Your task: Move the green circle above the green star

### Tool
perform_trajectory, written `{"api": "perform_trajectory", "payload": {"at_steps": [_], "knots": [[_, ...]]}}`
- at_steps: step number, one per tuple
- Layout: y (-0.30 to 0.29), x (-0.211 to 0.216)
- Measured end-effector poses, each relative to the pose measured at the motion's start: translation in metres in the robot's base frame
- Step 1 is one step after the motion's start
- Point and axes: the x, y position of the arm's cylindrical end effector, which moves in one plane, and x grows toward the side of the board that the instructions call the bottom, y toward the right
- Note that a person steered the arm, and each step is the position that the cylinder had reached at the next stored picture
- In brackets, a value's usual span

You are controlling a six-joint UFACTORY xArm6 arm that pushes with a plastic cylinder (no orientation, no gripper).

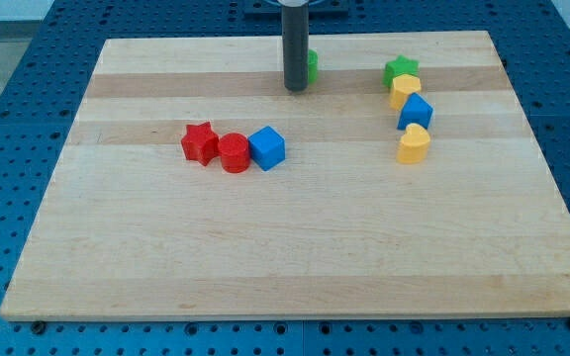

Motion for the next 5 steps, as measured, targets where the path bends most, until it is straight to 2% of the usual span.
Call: {"api": "perform_trajectory", "payload": {"at_steps": [3, 5], "knots": [[-0.025, -0.032], [-0.025, -0.038]]}}
